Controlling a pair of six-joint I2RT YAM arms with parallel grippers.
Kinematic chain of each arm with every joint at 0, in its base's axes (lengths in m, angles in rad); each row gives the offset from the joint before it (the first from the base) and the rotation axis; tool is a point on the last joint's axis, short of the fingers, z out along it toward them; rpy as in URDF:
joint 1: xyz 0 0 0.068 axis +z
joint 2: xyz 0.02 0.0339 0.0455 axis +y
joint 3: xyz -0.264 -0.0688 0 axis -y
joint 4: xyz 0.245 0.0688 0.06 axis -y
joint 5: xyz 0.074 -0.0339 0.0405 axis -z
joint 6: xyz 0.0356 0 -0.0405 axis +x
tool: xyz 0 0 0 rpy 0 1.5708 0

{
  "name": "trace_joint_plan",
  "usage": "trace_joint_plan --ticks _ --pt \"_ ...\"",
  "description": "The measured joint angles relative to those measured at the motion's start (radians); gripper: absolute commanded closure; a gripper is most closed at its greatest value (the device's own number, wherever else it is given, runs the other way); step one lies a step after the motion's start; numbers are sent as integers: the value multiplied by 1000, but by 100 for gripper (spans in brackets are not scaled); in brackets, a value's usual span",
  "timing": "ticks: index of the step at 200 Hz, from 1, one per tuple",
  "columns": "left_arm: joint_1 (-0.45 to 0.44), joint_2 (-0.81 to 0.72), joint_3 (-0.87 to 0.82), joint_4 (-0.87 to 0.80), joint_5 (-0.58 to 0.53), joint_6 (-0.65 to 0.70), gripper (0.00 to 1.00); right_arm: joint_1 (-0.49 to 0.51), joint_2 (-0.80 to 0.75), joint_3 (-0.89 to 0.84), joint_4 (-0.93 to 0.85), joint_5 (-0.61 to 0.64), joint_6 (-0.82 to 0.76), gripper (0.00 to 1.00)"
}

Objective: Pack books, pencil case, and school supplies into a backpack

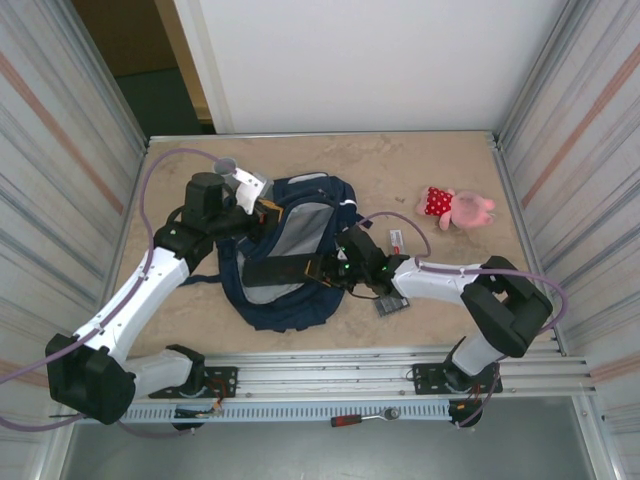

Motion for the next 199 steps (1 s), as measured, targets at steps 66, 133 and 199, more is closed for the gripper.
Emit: trace_joint_plan --ticks 66,133,199 --pt "0 0 -2 0 -3 7 100 2 -179 0 -112 50 1 87" --pt "0 0 -16 19 1 11 100 10 -224 45 -241 88 -9 90" --pt "-6 0 -17 31 10 -27 100 55 -161 -24 35 227 126 92"
